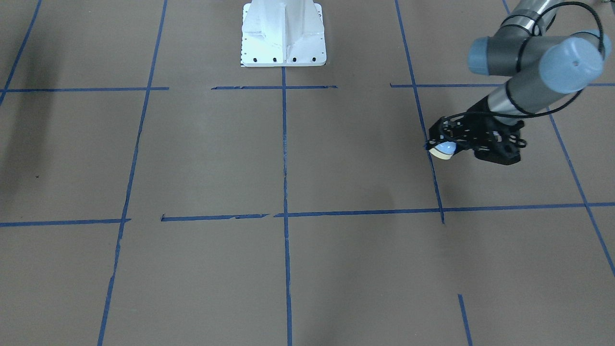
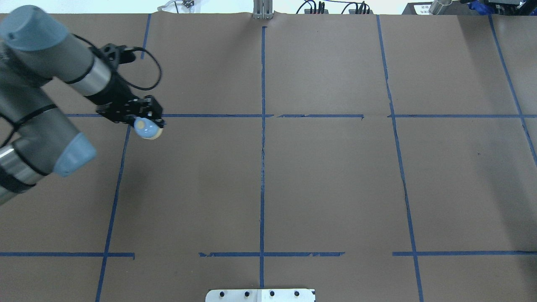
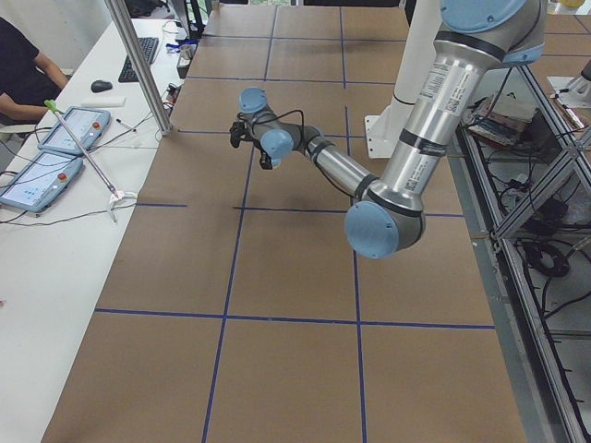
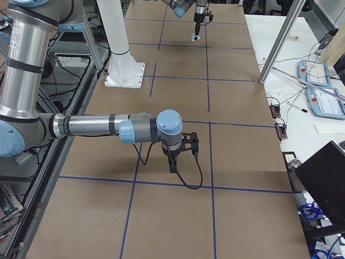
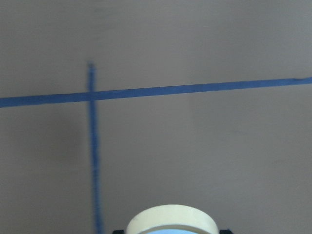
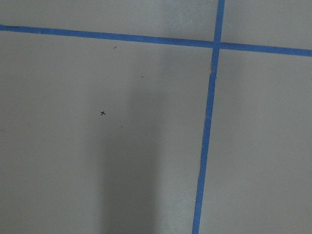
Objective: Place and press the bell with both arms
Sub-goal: 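Carry the bell with the left gripper toward the table centre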
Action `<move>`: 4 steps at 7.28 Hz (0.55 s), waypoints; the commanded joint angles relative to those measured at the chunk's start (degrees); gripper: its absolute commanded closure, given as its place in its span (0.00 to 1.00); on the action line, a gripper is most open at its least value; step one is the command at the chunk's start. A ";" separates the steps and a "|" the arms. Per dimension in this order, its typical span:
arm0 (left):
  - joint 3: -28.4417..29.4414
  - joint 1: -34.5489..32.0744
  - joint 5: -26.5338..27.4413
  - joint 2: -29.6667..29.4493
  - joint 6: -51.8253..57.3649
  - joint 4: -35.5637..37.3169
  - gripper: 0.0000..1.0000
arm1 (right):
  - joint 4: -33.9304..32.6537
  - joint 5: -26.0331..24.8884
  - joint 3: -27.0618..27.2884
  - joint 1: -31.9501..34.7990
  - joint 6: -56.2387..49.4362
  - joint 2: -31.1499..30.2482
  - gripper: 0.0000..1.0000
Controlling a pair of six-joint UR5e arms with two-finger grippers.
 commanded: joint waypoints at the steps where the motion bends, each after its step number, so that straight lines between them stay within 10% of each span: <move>1: 14.88 8.16 9.21 -20.12 -4.76 8.00 0.88 | 0.78 0.00 -0.10 0.05 0.15 -0.10 0.00; 4: 28.77 14.25 14.27 -29.71 -4.59 7.32 0.77 | 1.23 0.09 -0.10 -0.04 0.33 -0.01 0.00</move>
